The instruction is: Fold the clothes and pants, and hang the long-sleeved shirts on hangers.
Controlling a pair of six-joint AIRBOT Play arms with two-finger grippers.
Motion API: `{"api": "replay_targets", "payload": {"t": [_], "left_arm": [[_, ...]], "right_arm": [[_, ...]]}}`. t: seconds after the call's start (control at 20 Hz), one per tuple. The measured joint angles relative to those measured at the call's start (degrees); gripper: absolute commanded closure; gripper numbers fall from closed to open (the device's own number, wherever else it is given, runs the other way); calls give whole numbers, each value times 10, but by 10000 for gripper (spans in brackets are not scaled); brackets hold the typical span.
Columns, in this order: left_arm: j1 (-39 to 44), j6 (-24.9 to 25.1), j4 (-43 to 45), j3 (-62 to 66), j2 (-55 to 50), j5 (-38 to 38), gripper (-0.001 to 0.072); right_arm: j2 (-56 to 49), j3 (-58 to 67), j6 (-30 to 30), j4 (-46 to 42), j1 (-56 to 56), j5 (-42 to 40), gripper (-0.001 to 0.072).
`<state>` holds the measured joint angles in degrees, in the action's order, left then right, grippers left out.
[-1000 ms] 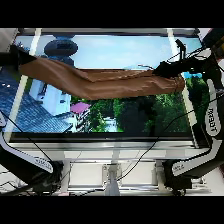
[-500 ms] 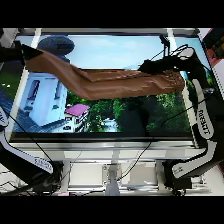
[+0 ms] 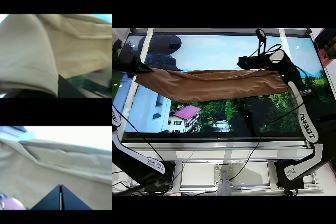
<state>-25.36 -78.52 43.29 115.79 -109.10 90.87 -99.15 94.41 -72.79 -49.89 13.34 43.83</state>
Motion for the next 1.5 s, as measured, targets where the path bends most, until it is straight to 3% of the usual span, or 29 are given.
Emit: {"api": "replay_targets", "payload": {"t": [0.25, 0.45, 0.65, 1.05, 1.5], "left_arm": [[33, -1, -143, 15, 24, -32, 699], [53, 22, -242, 23, 66, -64, 699], [64, -23, -242, 25, 87, -82, 698], [90, -45, -287, 25, 95, -88, 698], [110, -47, -280, 13, 96, -77, 697]], "right_arm": [[-32, 10, -33, 3, 48, -64, 675], [-87, 66, -54, 6, 82, -62, 675], [-154, 148, -71, 15, 110, -40, 675], [-230, 215, -91, 38, 150, 29, 675], [-266, 220, -102, 76, 172, -36, 675]]}}
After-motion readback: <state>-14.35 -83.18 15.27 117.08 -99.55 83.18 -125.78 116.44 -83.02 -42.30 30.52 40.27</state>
